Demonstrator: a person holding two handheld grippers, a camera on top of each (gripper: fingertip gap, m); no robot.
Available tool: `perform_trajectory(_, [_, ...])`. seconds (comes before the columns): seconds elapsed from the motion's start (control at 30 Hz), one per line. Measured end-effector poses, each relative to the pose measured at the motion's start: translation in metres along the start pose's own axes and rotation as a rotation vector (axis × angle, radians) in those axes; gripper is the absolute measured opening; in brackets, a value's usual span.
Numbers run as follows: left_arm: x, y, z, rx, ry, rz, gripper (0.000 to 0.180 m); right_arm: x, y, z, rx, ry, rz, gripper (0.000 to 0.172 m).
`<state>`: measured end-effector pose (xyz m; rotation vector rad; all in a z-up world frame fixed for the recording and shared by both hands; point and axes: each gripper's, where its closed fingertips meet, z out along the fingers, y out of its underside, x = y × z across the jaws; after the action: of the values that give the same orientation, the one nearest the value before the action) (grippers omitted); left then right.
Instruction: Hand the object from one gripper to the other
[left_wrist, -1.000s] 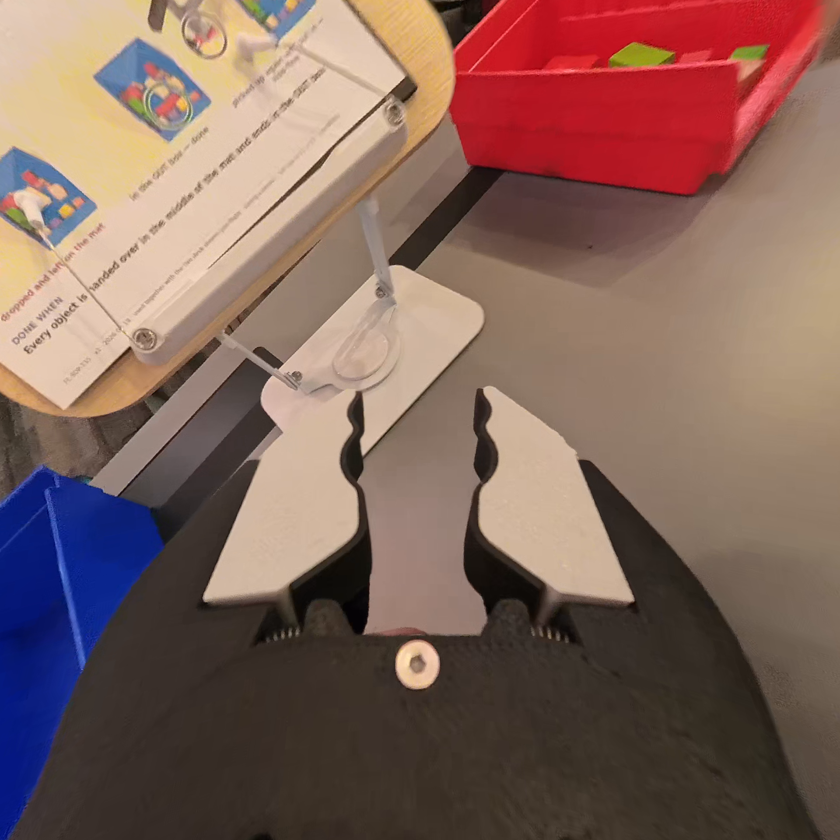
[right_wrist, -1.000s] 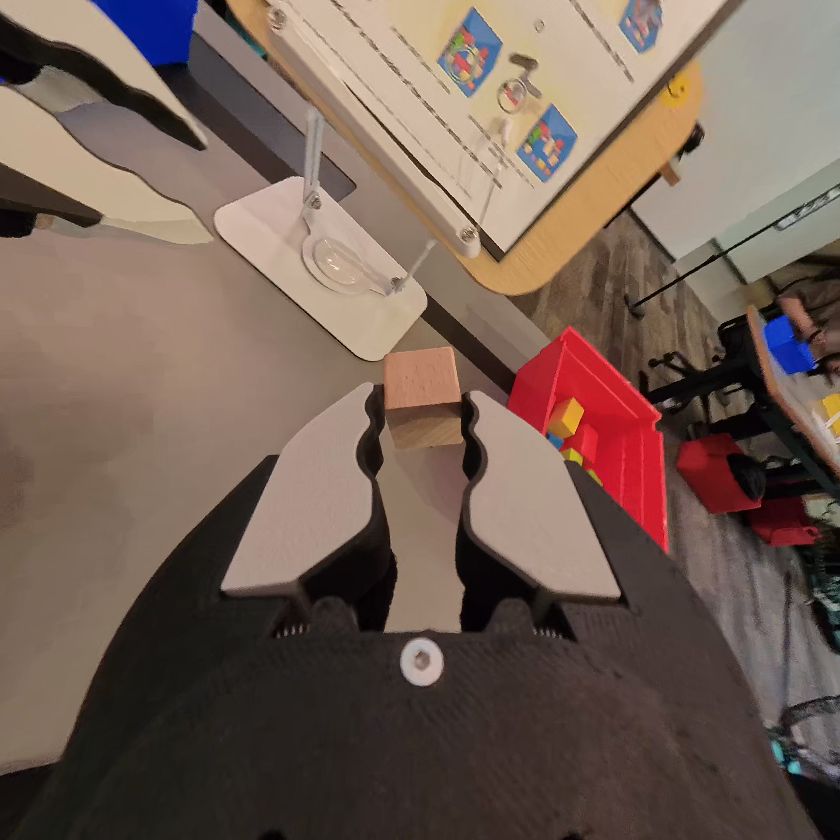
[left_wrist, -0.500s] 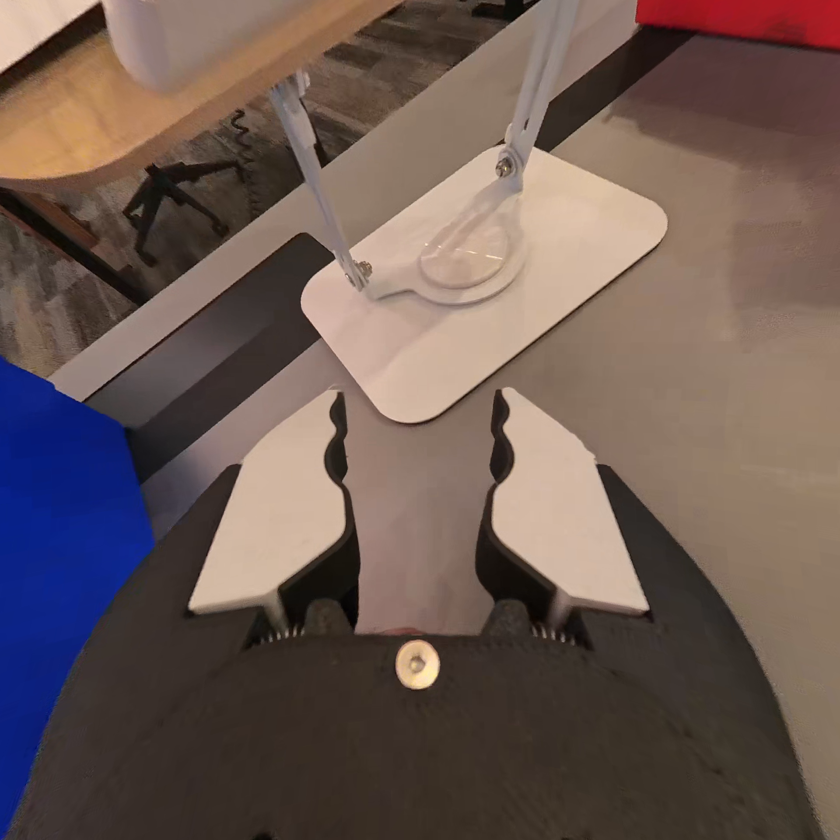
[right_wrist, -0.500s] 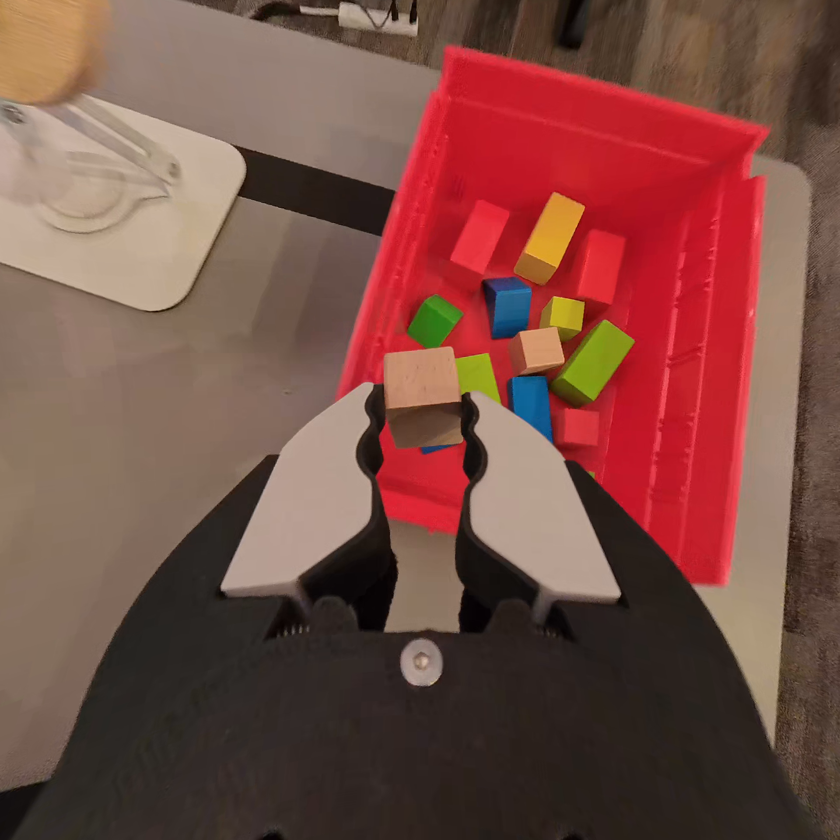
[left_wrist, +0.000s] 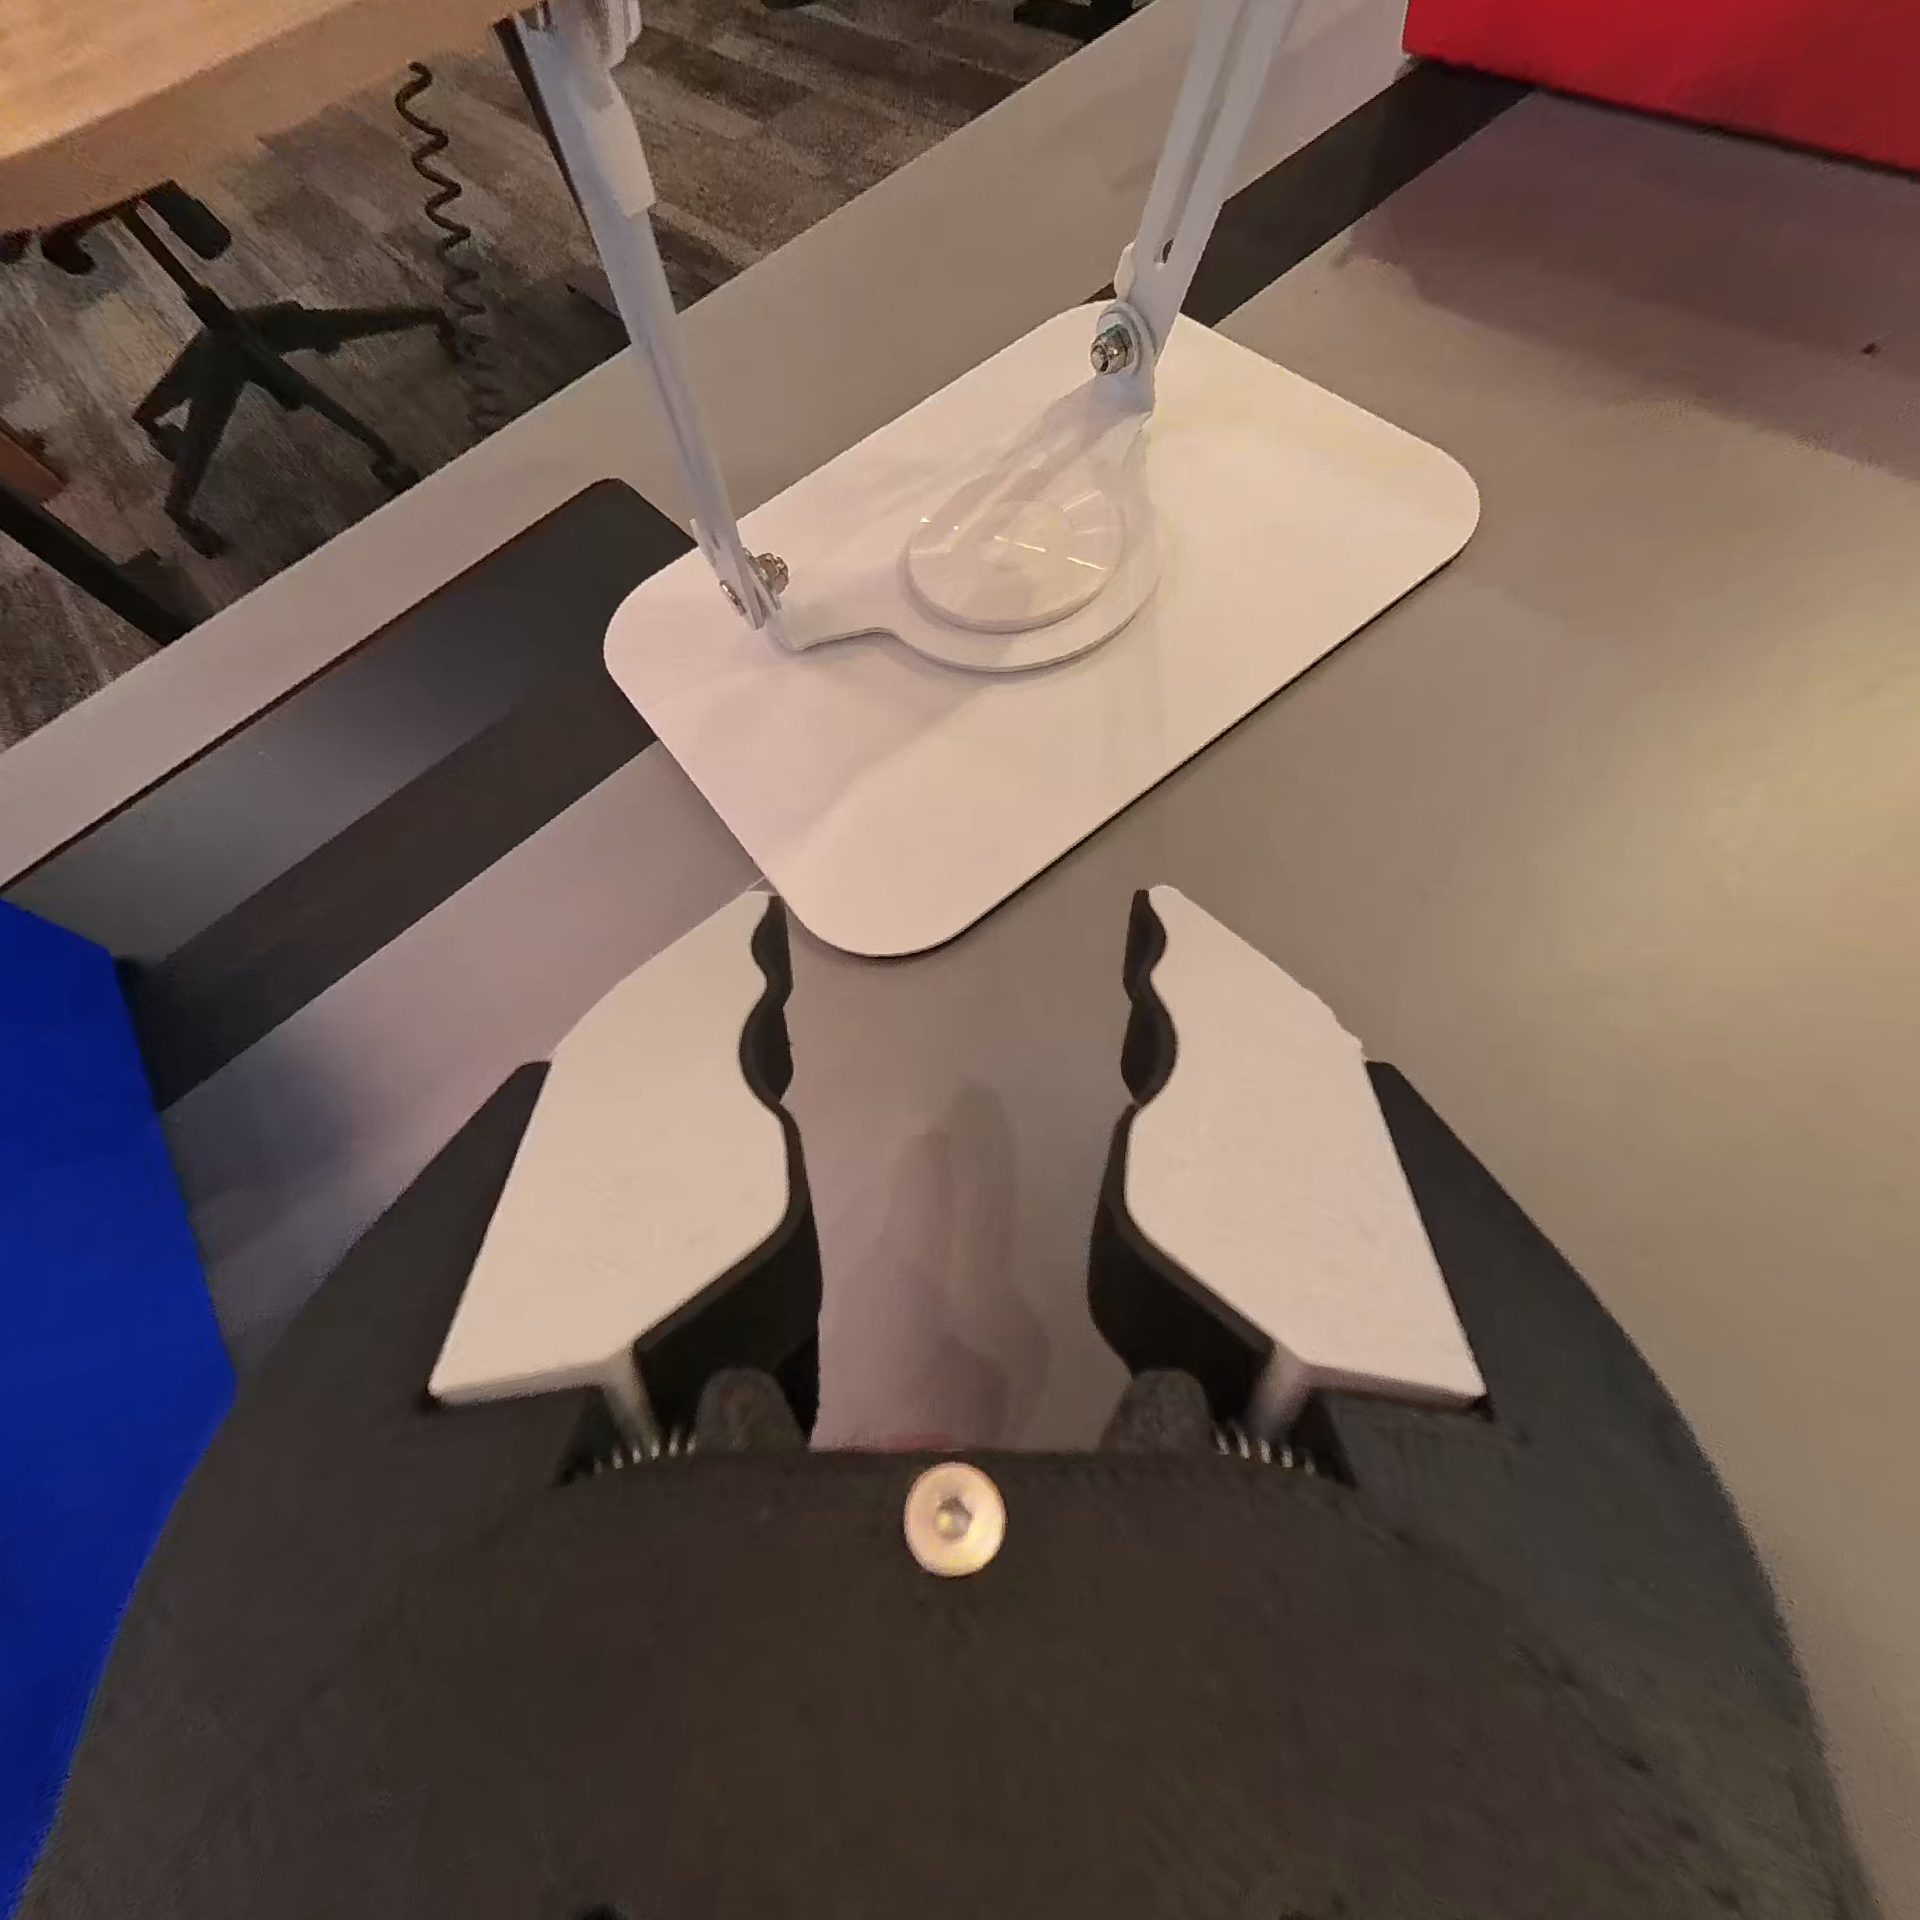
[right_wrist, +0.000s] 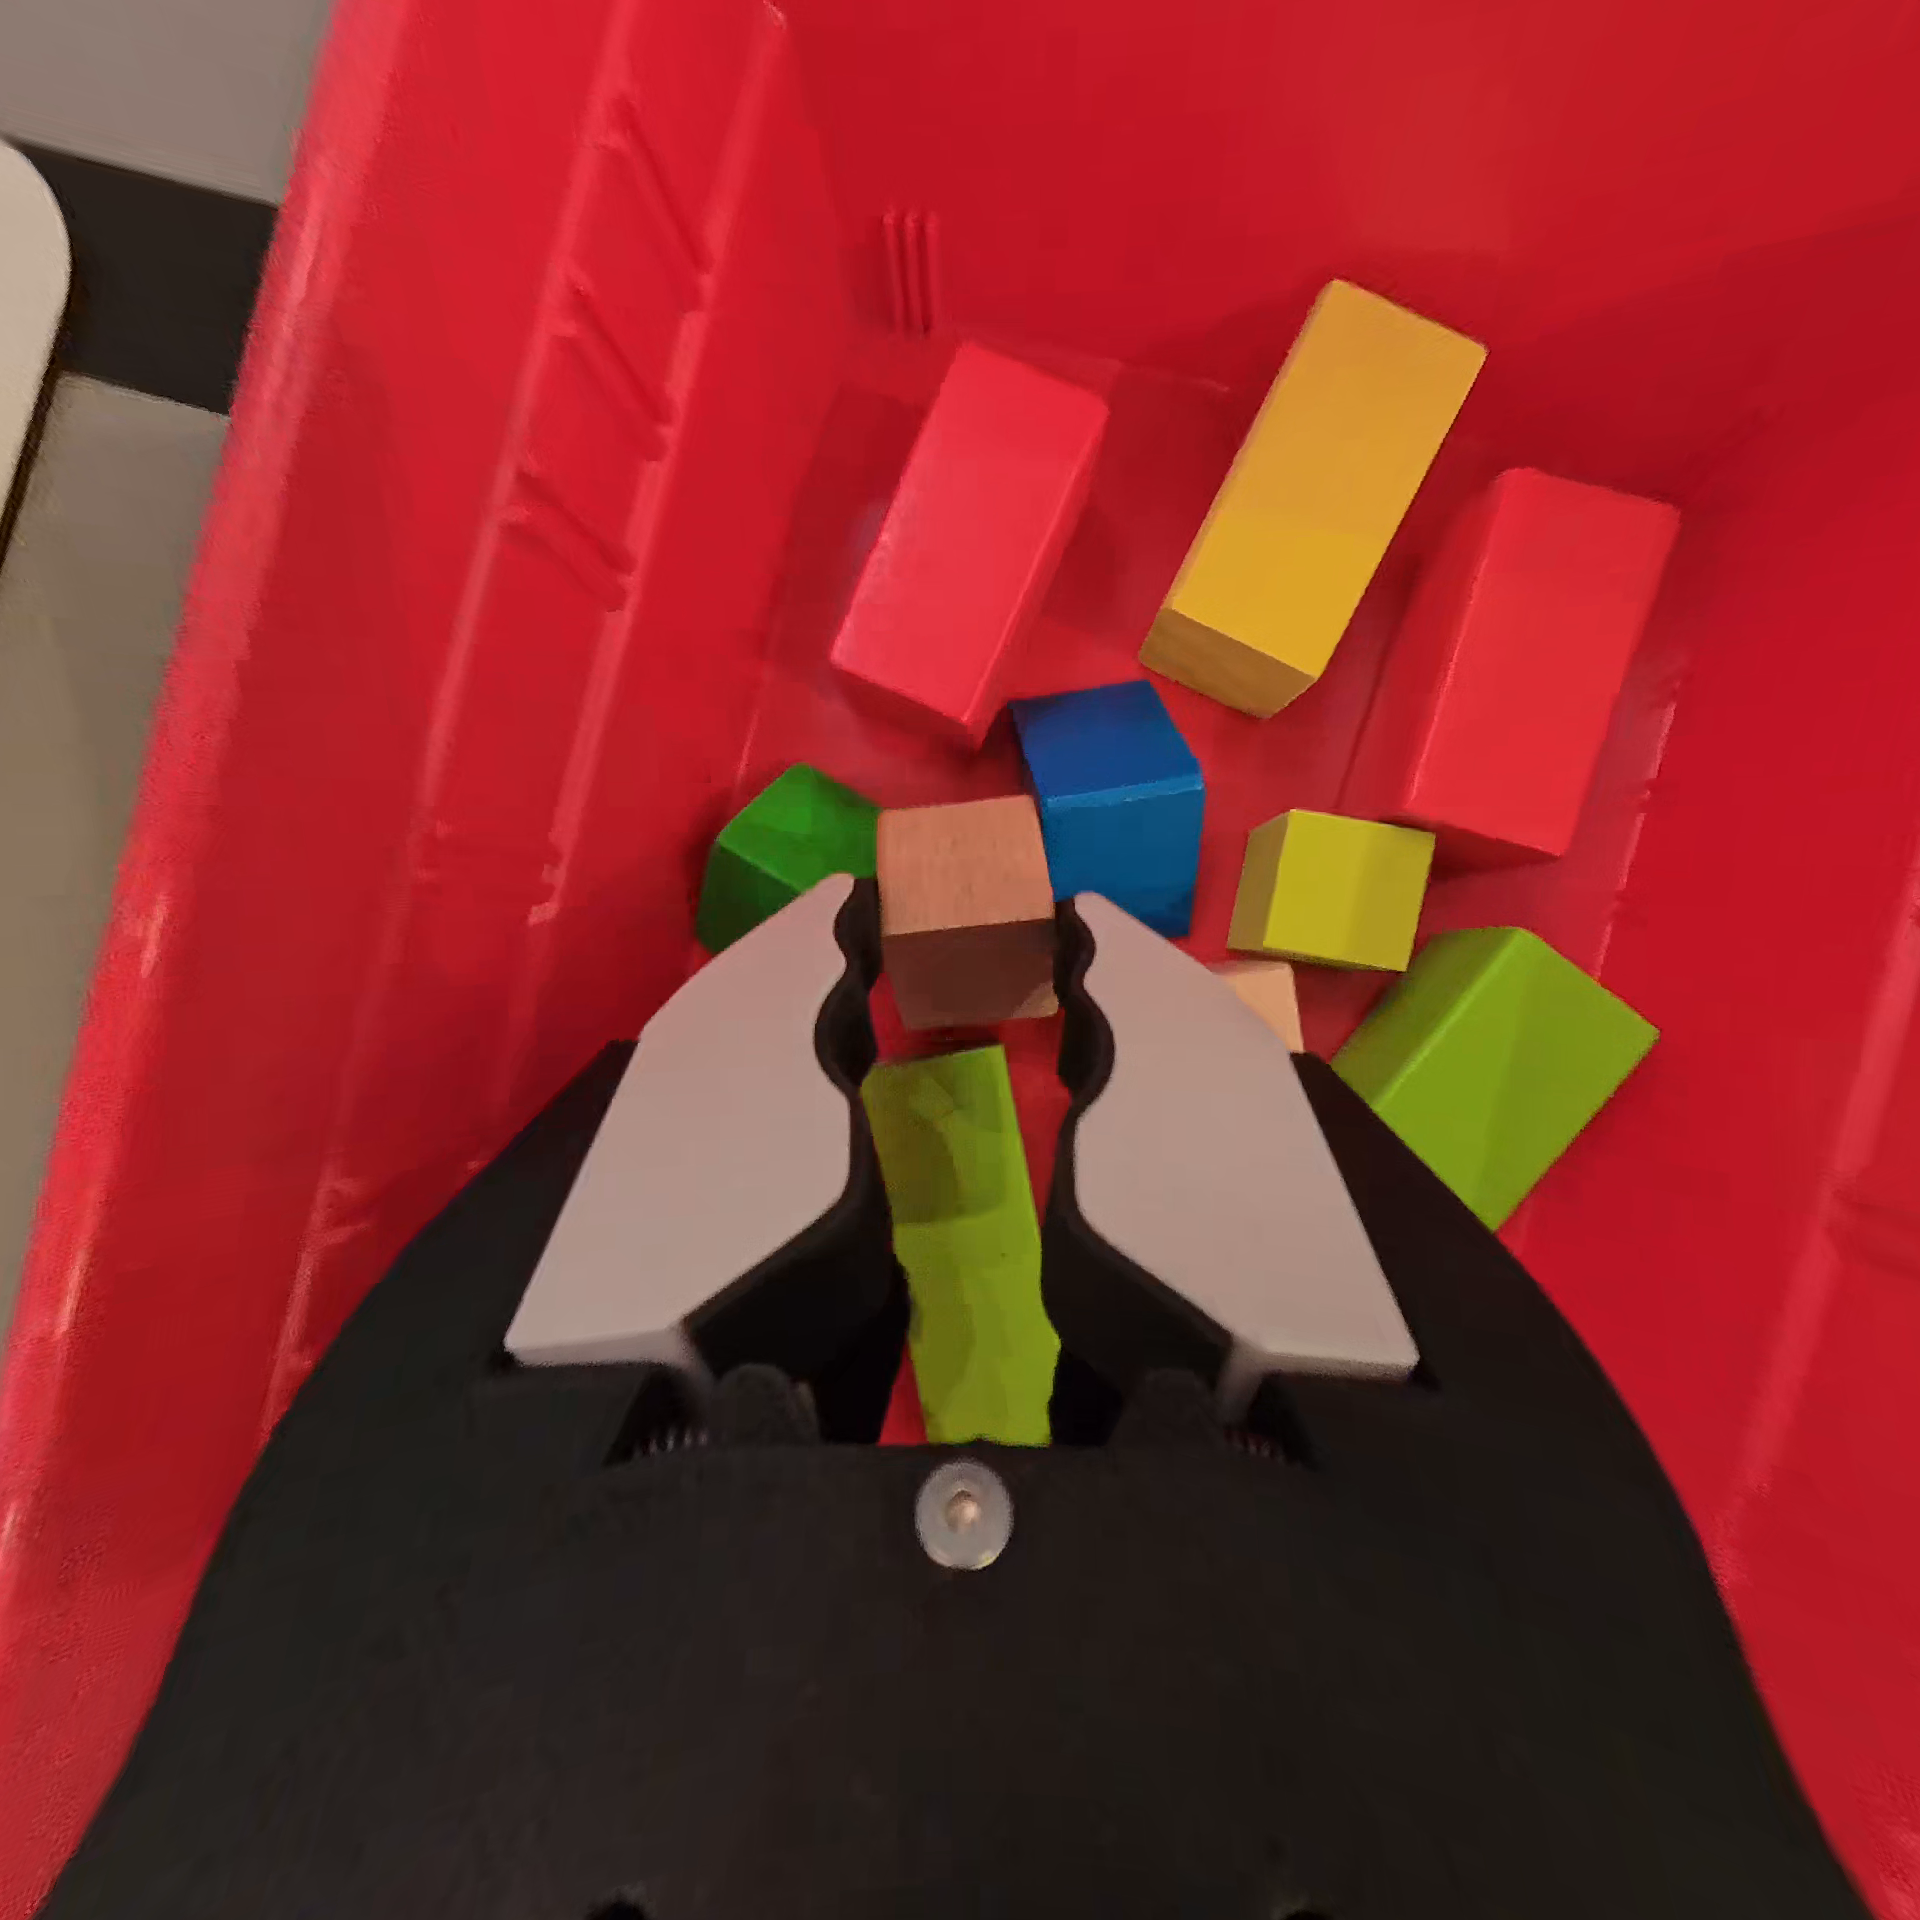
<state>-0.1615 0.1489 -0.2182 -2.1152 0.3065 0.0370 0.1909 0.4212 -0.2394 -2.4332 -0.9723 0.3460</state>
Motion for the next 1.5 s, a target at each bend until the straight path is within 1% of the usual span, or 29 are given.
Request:
perform_trajectory(0.07, [0.001,0.000,0.001,0.000,0.009,-0.009,0.062,0.002,0.001,0.001,-0.019,0.008,-0.006,0.031])
perform_trajectory(0.2, [0.006,0.002,0.004,-0.011,0.030,-0.011,0.062,0.002,0.014,-0.002,-0.120,0.002,-0.005,0.030])
perform_trajectory(0.4, [0.008,0.003,0.005,-0.020,0.036,-0.011,0.063,0.007,0.017,0.007,-0.156,0.063,-0.055,0.031])
perform_trajectory(0.43, [0.008,0.004,0.006,-0.027,0.033,-0.011,0.066,0.007,0.016,0.006,-0.153,0.065,-0.043,0.033])
perform_trajectory(0.5, [0.005,0.007,0.006,-0.039,0.017,-0.012,0.070,0.007,0.014,0.001,-0.140,0.075,-0.026,0.053])
perform_trajectory(0.53, [0.004,0.007,0.007,-0.043,0.009,-0.014,0.072,0.006,0.014,-0.005,-0.138,0.086,-0.032,0.060])
perform_trajectory(0.7, [-0.002,0.010,0.008,-0.064,-0.020,-0.040,0.084,-0.006,0.010,-0.039,-0.087,0.155,-0.083,0.078])
perform_trajectory(0.77, [-0.004,0.010,0.008,-0.068,-0.038,-0.041,0.087,-0.012,0.007,-0.060,-0.028,0.203,-0.096,0.082])
perform_trajectory(0.83, [-0.007,0.013,0.009,-0.089,-0.061,-0.051,0.096,-0.024,0.005,-0.087,0.048,0.251,-0.109,0.085])
perform_trajectory(0.87, [-0.008,0.015,0.010,-0.102,-0.066,-0.061,0.101,-0.033,0.002,-0.103,0.103,0.280,-0.119,0.085])
perform_trajectory(0.97, [-0.012,0.017,0.010,-0.110,-0.090,-0.089,0.103,-0.076,0.001,-0.141,0.241,0.299,-0.152,0.087])
perform_trajectory(1.03, [-0.013,0.017,0.010,-0.112,-0.101,-0.099,0.107,-0.114,0.004,-0.154,0.314,0.268,-0.176,0.087])
perform_trajectory(1.07, [-0.014,0.018,0.011,-0.117,-0.112,-0.102,0.113,-0.136,0.006,-0.156,0.341,0.228,-0.189,0.087])
perform_trajectory(1.13, [-0.016,0.021,0.012,-0.133,-0.131,-0.094,0.123,-0.181,0.012,-0.149,0.361,0.151,-0.243,0.088])
perform_trajectory(1.2, [-0.017,0.021,0.013,-0.131,-0.144,-0.090,0.132,-0.218,0.020,-0.137,0.378,0.121,-0.327,0.091])
perform_trajectory(1.23, [-0.017,0.020,0.013,-0.127,-0.148,-0.097,0.137,-0.234,0.022,-0.129,0.403,0.107,-0.364,0.090])
perform_trajectory(1.3, [-0.017,0.019,0.013,-0.118,-0.154,-0.106,0.143,-0.263,0.030,-0.106,0.424,0.043,-0.372,0.093])
perform_trajectory(1.37, [-0.017,0.020,0.014,-0.123,-0.158,-0.103,0.146,-0.285,0.040,-0.079,0.412,-0.017,-0.368,0.097])
perform_trajectory(1.47, [-0.017,0.021,0.015,-0.118,-0.156,-0.108,0.147,-0.303,0.055,-0.044,0.385,-0.067,-0.369,0.108])
perform_trajectory(1.5, [-0.016,0.023,0.016,-0.121,-0.149,-0.115,0.147,-0.307,0.058,-0.036,0.389,-0.075,-0.376,0.109])
